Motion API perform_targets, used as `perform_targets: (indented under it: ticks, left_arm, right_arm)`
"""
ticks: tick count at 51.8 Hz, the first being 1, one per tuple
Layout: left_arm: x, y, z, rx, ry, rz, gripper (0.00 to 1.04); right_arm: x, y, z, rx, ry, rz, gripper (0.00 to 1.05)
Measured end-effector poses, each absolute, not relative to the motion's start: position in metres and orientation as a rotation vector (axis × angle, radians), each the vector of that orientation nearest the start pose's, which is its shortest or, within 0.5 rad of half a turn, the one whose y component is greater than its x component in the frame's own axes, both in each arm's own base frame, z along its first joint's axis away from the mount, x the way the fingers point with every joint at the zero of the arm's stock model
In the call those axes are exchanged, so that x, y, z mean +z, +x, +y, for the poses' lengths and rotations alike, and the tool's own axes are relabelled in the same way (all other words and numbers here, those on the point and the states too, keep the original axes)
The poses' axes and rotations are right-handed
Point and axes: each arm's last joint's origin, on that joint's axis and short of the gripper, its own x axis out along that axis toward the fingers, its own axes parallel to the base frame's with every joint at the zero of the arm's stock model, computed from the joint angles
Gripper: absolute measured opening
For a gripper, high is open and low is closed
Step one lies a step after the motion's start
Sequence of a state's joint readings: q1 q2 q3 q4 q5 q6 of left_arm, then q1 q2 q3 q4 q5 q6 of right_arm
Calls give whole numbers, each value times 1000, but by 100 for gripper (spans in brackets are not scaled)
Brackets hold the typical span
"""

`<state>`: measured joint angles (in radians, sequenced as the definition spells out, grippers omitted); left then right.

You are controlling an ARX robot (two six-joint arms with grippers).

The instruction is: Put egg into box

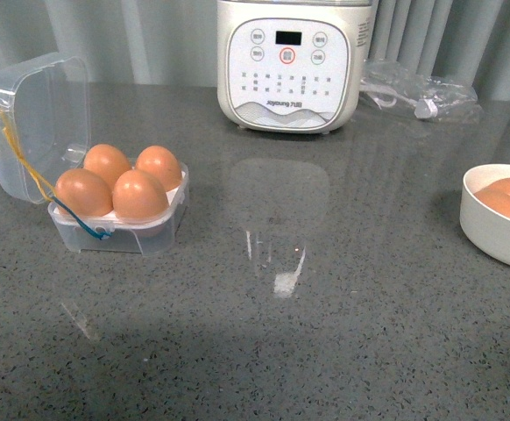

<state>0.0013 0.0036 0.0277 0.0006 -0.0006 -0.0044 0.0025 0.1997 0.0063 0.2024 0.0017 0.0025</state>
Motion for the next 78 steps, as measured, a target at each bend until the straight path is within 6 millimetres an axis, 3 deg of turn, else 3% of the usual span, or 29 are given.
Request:
perform_targets:
  ticks: [28, 43, 54, 78]
  left_arm:
    - [173, 96, 0, 2, -4, -25, 98]
    - [173, 96, 0, 2, -4, -25, 98]
    - [173, 96, 0, 2, -4, -25, 98]
    - [171, 97, 1, 37, -43, 32, 98]
  right_arm:
    - [165, 98, 0, 2, 1, -3, 4]
    - [165, 98, 0, 2, 1, -3, 55]
    - [165, 98, 0, 1, 2, -3, 100]
    - [165, 98, 0, 1, 2, -3, 98]
